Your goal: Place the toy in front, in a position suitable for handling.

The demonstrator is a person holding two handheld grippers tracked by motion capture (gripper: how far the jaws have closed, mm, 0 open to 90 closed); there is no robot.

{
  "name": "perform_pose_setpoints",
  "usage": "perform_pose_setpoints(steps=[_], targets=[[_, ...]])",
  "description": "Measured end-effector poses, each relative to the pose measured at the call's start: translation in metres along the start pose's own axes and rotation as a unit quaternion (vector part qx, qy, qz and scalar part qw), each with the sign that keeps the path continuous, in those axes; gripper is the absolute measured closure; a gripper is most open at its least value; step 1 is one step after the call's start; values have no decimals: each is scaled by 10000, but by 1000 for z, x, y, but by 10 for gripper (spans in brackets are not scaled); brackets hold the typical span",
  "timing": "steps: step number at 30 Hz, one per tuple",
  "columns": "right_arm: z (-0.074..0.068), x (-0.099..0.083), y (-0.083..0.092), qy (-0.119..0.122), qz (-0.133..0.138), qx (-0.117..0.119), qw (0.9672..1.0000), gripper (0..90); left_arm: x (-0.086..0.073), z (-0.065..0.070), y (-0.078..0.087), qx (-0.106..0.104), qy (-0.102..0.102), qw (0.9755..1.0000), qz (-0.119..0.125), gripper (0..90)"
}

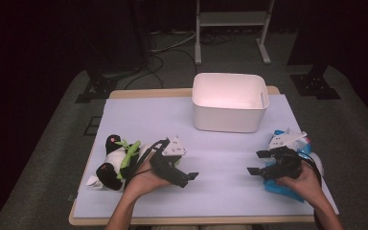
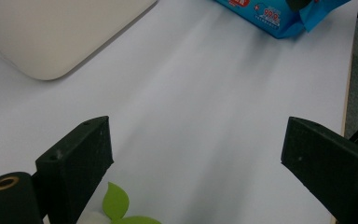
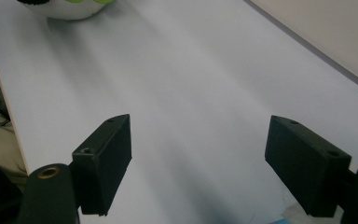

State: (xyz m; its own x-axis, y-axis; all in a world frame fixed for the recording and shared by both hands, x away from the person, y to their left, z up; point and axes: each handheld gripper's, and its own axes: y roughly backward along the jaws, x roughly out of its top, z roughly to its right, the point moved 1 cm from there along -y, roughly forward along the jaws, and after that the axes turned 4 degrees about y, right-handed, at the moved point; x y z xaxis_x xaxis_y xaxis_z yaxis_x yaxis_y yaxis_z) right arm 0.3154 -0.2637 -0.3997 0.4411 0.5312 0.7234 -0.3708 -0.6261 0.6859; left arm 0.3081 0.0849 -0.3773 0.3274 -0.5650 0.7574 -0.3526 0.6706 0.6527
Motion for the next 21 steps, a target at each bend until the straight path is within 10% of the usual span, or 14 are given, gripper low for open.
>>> perform_pose_setpoints(steps=[21], targets=[[1, 1, 8, -26, 94, -21, 10000, 215, 21, -13, 16, -78, -265, 9994, -229, 80]])
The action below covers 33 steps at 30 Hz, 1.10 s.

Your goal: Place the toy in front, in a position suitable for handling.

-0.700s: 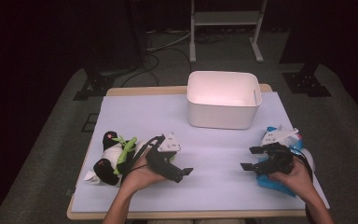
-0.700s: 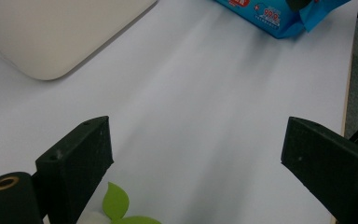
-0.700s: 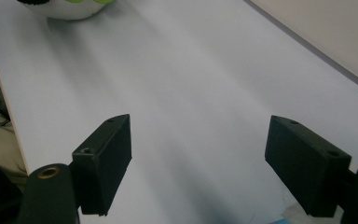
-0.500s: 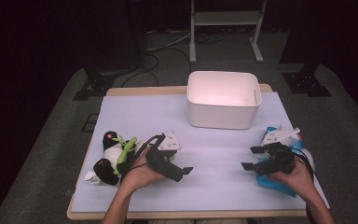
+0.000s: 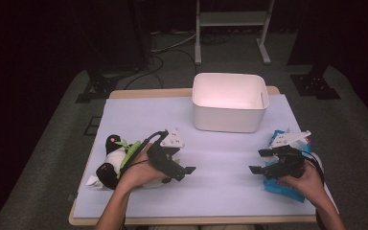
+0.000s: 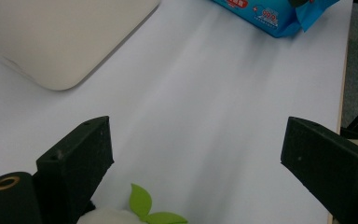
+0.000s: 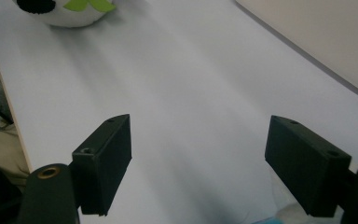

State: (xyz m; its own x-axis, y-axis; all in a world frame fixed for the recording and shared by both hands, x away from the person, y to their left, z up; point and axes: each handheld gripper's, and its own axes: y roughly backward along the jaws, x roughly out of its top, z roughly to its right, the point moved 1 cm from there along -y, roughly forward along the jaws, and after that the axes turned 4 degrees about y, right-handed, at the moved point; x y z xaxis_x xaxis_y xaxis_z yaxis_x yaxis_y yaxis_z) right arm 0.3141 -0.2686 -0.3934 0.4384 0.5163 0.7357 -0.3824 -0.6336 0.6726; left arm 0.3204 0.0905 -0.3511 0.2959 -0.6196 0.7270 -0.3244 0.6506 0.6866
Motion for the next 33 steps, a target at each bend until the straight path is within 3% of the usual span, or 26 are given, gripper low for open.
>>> perform_pose_setpoints(steps=[13, 28, 30, 33], targets=[[0, 0, 0, 9, -23, 19, 10000, 214, 12, -18, 18, -91, 9, 9999, -79, 84], [0, 1, 0, -6, -21, 27, 10000, 214, 11, -34, 35, -173, 63, 9998, -113, 87], [0, 1, 0, 2, -27, 23, 10000, 214, 11, -37, 38, -208, 47, 9997, -101, 142], [0, 1, 0, -2, -23, 32, 10000, 213, 9, -41, 43, -214, 70, 9997, -108, 142]])
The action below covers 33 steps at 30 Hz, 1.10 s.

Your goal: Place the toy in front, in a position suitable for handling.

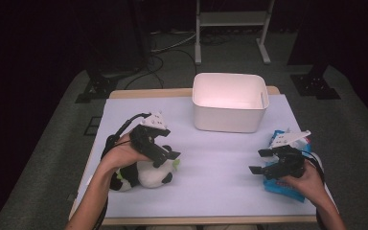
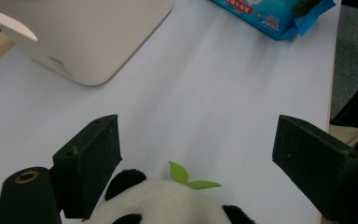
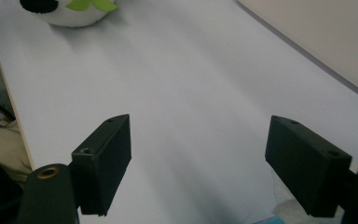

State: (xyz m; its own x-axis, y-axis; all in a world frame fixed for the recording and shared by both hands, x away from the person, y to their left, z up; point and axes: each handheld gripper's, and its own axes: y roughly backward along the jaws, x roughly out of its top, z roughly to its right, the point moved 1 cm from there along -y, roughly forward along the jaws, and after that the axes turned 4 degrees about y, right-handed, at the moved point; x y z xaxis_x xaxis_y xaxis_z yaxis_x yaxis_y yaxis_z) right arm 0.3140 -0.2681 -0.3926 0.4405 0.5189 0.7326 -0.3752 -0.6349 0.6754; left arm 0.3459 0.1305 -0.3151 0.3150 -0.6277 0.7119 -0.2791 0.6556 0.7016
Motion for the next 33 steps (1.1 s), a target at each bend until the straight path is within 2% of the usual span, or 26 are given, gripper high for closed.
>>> perform_pose_setpoints(steps=[10, 14, 22, 25, 33], targets=[[0, 1, 2, 29, 26, 1, 10000, 212, -3, -10, 15, 68, 15, 9999, -87, 143], [0, 1, 1, 20, 13, 8, 10000, 213, -8, -17, 23, 165, 108, 9997, -139, 143], [-1, 1, 0, 44, -7, 19, 10000, 212, -27, -31, 40, 406, 400, 9980, -271, 150], [-1, 1, -1, 41, -11, 28, 10000, 212, -33, -35, 45, 443, 451, 9975, -315, 192], [-2, 2, -1, 58, -22, 37, 10000, 213, -48, -42, 54, 570, 599, 9954, -485, 200]])
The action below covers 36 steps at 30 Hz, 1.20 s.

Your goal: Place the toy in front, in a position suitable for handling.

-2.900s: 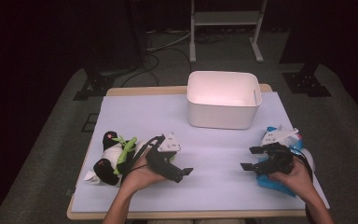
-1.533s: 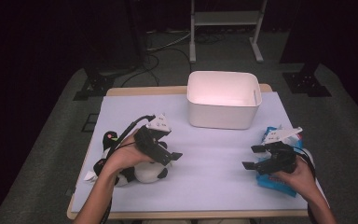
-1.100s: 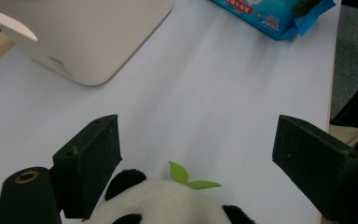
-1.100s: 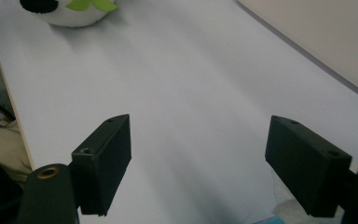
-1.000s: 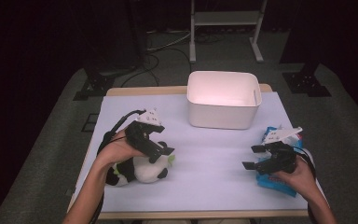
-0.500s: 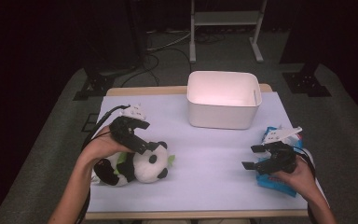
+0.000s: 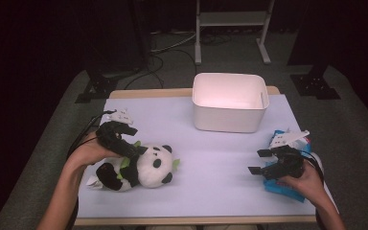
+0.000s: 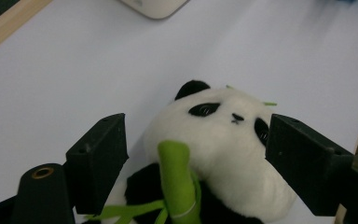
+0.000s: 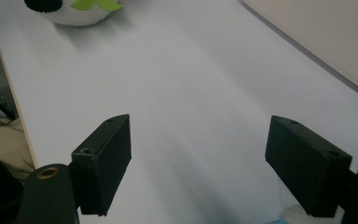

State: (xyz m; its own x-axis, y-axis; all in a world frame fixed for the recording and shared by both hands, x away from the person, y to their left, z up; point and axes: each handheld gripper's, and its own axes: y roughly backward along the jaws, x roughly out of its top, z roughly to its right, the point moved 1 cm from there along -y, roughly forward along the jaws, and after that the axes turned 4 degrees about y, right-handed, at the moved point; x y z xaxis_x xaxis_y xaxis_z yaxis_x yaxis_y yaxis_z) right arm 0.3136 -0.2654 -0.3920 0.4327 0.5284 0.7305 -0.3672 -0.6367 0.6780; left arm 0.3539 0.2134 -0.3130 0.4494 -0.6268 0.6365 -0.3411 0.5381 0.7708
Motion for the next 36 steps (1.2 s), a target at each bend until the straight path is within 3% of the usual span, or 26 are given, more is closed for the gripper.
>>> perform_pose_setpoints(steps=[10, 17, 20, 25, 29, 36], targets=[[0, 0, -1, 18, -20, 11, 10000, 213, -18, -10, 0, 43, 161, 9996, -230, 240], [0, 0, -2, 9, -49, 31, 10000, 212, -25, -13, -2, 1, 233, 9990, -375, 318], [0, -1, -3, 19, -55, 38, 10000, 212, -27, -15, -5, 33, 222, 9987, -451, 344], [0, -1, -3, 21, -46, 48, 10000, 212, -33, -18, -14, 2, 465, 9972, -592, 351], [0, -1, -3, 40, -51, 45, 10000, 212, -37, -19, -21, 16, 482, 9962, -720, 352], [0, -1, -3, 22, -57, 48, 10000, 212, -37, -17, -19, 3, 394, 9969, -678, 496]])
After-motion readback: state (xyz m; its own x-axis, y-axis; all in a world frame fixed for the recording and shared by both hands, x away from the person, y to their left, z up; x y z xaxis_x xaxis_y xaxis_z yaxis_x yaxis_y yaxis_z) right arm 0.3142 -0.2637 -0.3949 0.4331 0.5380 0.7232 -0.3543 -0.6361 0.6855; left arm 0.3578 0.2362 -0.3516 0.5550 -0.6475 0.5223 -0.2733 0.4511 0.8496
